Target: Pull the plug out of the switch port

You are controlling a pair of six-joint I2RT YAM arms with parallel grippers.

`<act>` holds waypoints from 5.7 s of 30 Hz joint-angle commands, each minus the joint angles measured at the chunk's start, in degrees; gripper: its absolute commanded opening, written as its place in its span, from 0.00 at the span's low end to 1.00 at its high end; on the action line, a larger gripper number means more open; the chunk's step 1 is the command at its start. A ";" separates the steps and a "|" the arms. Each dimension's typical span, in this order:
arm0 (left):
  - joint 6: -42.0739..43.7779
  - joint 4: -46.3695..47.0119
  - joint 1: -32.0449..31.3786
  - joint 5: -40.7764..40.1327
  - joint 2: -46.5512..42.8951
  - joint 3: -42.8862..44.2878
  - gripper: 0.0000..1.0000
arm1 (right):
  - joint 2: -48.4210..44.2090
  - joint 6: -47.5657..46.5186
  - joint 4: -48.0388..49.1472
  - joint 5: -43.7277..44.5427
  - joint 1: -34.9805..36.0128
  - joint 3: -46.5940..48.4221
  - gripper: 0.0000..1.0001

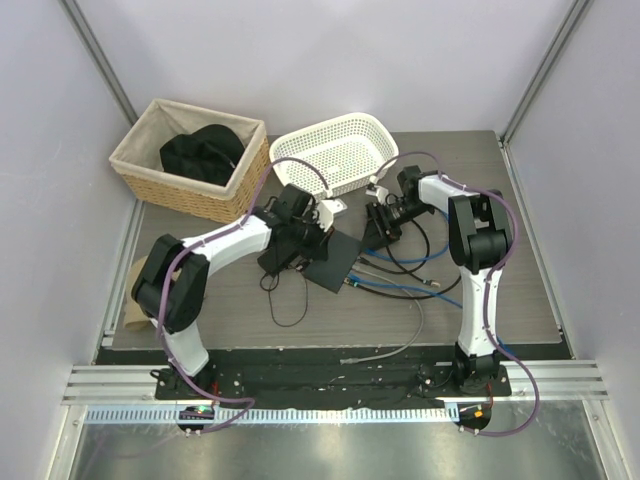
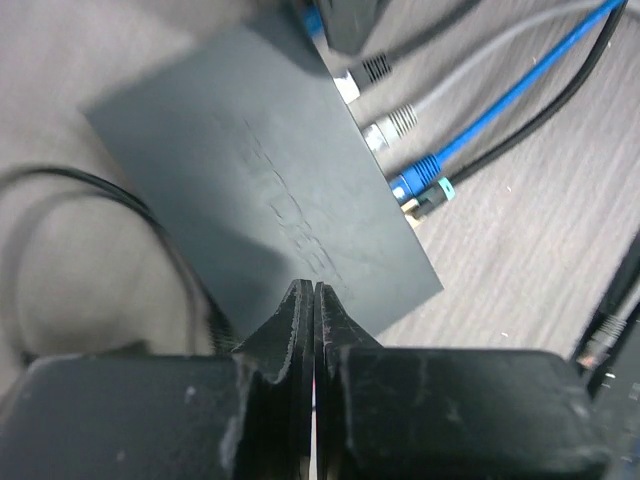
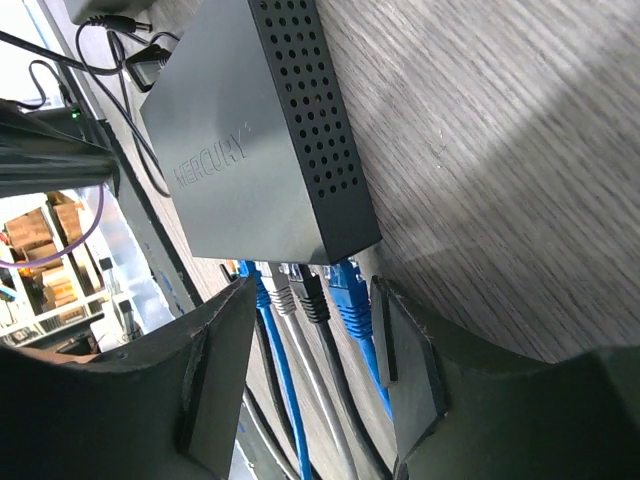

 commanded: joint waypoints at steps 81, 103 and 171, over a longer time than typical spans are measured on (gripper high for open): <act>0.23 0.32 -5.80 -8.17 8.56 0.29 0.00 | 2.82 6.80 3.06 15.23 0.07 -6.95 0.01; 0.67 0.94 -6.59 -8.87 8.30 -0.68 0.00 | 1.76 6.89 5.96 17.16 -0.90 -10.04 0.01; -0.56 1.73 -7.03 -8.70 11.37 1.52 0.00 | -0.62 7.50 6.49 31.05 8.95 -17.25 0.01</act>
